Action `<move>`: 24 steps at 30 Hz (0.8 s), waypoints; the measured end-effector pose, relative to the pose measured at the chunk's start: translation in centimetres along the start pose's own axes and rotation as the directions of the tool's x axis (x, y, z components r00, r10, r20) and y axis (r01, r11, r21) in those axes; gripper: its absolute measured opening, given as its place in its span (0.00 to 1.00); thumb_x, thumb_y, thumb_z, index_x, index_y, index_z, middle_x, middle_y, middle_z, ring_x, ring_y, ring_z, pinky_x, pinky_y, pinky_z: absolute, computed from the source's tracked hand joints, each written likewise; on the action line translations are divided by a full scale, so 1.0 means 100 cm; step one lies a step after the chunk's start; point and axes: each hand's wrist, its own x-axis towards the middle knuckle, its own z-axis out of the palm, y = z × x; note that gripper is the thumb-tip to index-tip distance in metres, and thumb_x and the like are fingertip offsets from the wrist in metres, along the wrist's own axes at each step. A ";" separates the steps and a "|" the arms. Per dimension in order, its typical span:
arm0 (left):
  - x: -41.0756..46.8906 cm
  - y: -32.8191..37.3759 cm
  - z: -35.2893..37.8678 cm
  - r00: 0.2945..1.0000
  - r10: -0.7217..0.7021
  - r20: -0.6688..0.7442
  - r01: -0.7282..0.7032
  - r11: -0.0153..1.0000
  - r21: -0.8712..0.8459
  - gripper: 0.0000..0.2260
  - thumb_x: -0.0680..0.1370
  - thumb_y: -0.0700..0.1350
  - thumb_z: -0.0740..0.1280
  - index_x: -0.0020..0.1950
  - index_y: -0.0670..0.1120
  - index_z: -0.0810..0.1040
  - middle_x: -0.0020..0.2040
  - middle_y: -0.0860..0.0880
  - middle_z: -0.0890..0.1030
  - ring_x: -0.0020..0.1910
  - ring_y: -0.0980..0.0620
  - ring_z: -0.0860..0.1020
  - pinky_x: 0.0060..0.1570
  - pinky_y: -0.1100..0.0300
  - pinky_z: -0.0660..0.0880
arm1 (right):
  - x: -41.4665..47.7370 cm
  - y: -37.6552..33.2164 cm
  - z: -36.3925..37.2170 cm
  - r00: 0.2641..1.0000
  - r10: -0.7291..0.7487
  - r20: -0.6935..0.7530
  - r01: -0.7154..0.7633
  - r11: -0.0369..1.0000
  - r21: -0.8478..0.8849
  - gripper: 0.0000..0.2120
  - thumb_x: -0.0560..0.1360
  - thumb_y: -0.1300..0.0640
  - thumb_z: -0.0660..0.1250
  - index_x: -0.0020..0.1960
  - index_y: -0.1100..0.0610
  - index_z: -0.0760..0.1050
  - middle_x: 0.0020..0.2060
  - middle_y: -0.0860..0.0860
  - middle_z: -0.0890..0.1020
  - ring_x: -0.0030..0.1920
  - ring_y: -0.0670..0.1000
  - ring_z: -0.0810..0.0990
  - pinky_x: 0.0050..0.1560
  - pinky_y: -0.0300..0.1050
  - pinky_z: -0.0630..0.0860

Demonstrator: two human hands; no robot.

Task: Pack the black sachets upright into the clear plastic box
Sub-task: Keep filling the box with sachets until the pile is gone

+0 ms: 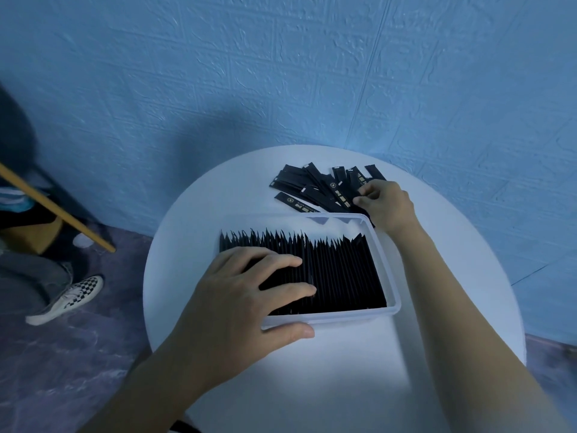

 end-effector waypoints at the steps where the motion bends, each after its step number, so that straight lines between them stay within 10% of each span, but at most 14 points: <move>1: 0.000 0.000 0.000 1.000 0.000 0.003 0.000 1.000 -0.001 0.18 0.75 0.68 0.65 0.59 0.62 0.81 0.65 0.60 0.77 0.62 0.51 0.75 0.64 0.53 0.68 | 0.002 -0.001 -0.001 1.000 0.001 -0.001 -0.001 0.999 0.041 0.03 0.76 0.54 0.72 0.46 0.53 0.79 0.36 0.44 0.78 0.41 0.50 0.76 0.40 0.42 0.68; 18: 0.000 -0.001 0.001 1.000 -0.002 -0.011 0.002 1.000 -0.011 0.19 0.74 0.69 0.65 0.59 0.62 0.82 0.65 0.60 0.77 0.62 0.52 0.74 0.63 0.52 0.69 | 0.005 -0.005 0.006 0.979 -0.043 0.201 -0.005 0.973 0.232 0.09 0.74 0.60 0.75 0.40 0.54 0.75 0.32 0.47 0.73 0.33 0.47 0.71 0.43 0.42 0.69; 24: -0.001 0.000 0.001 1.000 -0.010 -0.007 0.010 1.000 -0.006 0.18 0.74 0.69 0.64 0.59 0.63 0.82 0.65 0.60 0.77 0.62 0.53 0.73 0.64 0.55 0.66 | -0.031 -0.039 -0.050 0.995 -0.098 -0.002 0.093 0.936 0.339 0.10 0.76 0.56 0.72 0.39 0.56 0.75 0.29 0.49 0.74 0.26 0.45 0.70 0.32 0.41 0.69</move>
